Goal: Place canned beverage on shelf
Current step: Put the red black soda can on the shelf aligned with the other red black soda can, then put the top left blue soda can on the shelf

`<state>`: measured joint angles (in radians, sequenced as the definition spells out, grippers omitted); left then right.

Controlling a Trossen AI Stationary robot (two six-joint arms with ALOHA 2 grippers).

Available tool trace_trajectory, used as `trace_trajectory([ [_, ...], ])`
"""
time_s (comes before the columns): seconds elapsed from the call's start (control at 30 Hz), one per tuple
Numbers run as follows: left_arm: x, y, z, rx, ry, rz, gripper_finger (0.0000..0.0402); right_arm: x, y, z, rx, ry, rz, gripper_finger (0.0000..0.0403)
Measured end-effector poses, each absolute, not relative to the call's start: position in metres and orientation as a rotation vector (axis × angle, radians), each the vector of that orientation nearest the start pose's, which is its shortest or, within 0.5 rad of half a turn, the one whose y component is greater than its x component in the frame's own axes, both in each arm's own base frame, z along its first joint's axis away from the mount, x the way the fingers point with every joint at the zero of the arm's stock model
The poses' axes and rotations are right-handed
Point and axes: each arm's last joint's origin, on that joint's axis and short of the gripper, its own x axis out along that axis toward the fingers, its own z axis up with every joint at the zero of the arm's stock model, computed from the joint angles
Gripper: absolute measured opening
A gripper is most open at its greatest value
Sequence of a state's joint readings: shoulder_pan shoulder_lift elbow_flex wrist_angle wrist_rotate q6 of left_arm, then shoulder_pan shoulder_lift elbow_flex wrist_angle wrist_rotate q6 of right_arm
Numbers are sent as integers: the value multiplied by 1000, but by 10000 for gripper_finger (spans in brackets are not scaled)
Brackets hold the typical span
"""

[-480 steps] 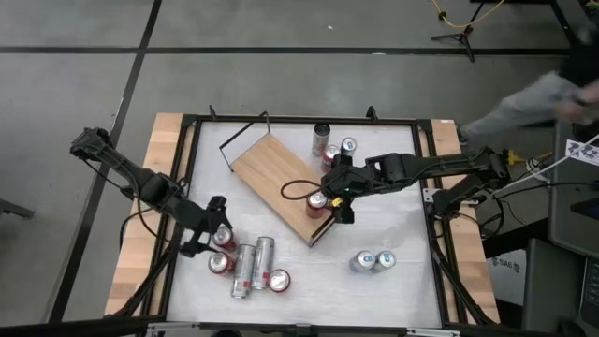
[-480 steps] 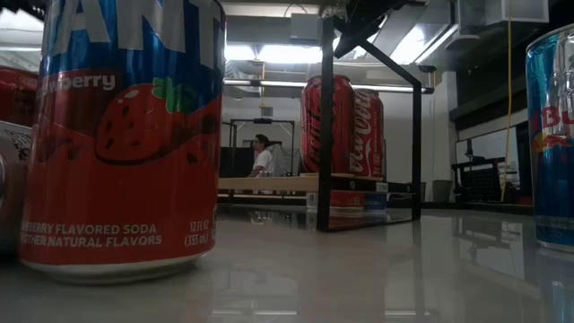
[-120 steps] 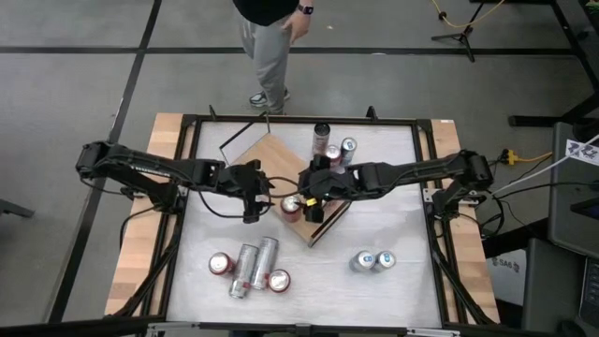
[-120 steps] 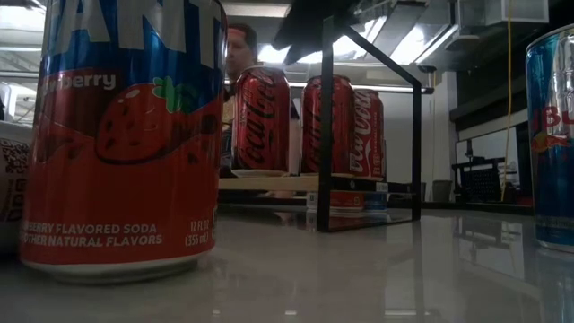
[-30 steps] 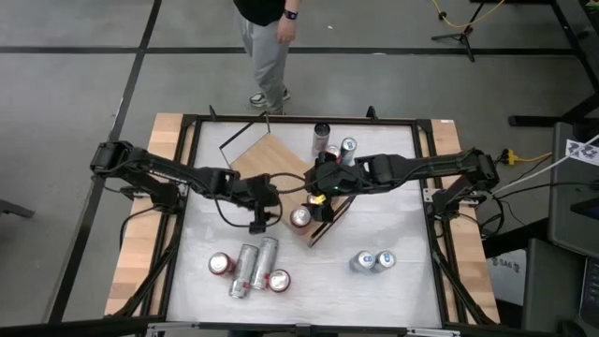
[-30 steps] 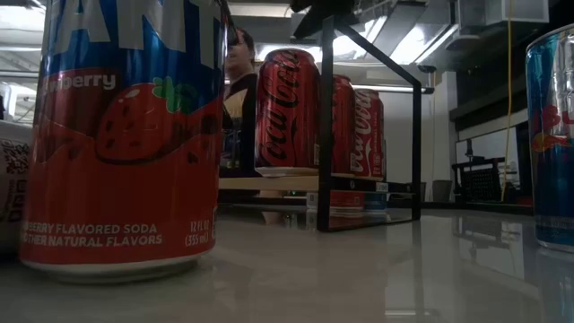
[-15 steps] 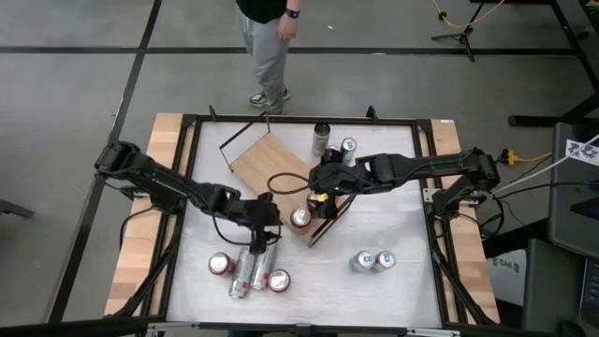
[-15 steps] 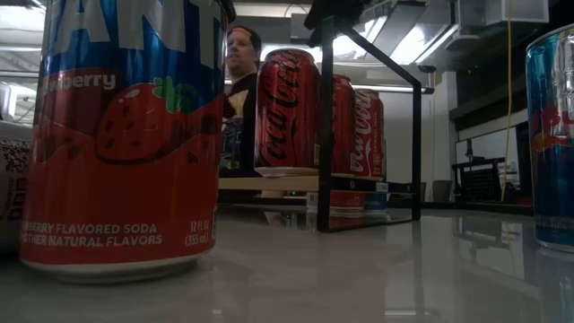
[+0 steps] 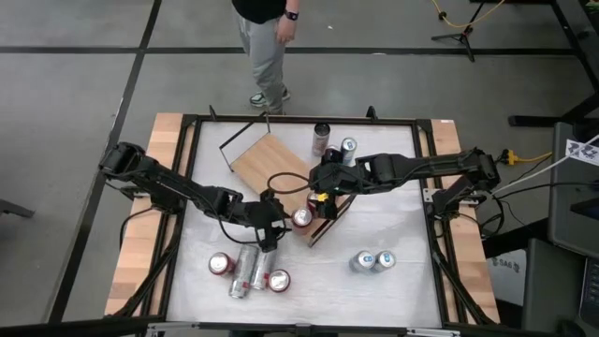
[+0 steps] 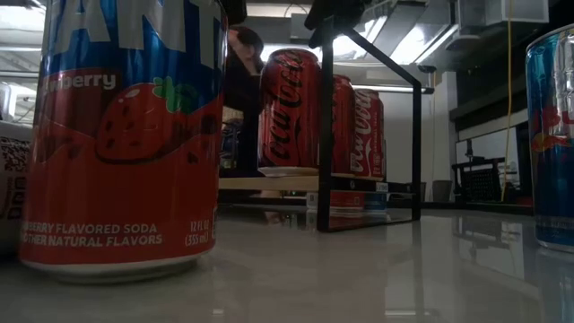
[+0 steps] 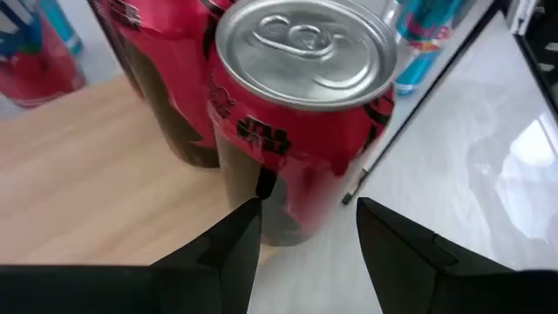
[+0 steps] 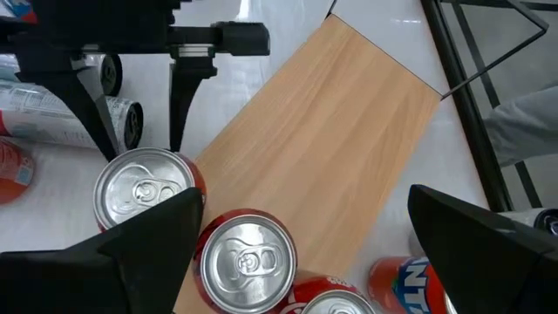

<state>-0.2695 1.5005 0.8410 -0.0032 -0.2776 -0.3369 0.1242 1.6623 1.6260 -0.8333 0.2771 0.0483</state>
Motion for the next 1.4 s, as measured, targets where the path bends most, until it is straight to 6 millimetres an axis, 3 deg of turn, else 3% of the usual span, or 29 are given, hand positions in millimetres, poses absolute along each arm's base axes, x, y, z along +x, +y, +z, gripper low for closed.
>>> trace_trajectory([
  [1.03, 298, -62, 207, -136, 626, 189, 181, 351, 36, 344, -130, 857, -163, 395],
  [1.4, 276, -56, 238, -62, 612, 112, 181, 351, 35, 343, -144, 858, -191, 395],
])
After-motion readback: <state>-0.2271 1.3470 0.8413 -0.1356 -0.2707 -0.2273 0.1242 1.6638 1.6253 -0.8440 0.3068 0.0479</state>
